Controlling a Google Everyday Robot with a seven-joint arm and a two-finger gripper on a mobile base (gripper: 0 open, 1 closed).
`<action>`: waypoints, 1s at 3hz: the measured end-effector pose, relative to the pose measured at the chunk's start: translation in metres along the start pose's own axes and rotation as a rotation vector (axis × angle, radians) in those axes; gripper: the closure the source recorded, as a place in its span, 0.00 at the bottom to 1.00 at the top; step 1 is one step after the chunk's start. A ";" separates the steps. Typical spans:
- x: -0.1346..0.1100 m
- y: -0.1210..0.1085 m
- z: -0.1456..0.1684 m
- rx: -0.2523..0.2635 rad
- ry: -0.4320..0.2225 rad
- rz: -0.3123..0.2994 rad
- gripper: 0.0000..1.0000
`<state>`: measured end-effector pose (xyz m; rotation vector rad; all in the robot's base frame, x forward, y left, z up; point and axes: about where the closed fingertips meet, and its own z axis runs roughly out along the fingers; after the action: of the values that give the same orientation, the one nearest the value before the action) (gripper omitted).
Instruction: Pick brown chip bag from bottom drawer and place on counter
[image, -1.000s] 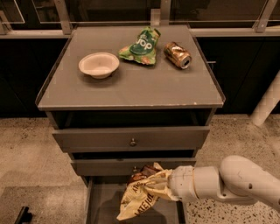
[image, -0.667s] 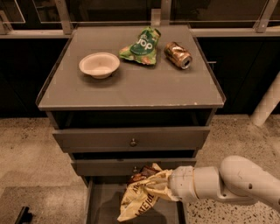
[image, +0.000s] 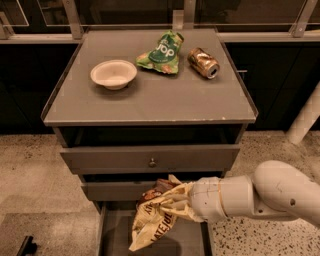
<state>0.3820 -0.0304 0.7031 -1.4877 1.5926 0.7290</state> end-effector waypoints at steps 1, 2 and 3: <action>-0.063 0.002 -0.023 0.005 -0.012 -0.151 1.00; -0.125 -0.007 -0.052 0.049 0.000 -0.244 1.00; -0.125 -0.007 -0.052 0.049 0.000 -0.244 1.00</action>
Offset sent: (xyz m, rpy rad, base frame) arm -0.0051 0.0193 0.1990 -0.0572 -0.3174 0.0741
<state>0.3755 -0.0123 0.8372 -1.6105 1.3875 0.5476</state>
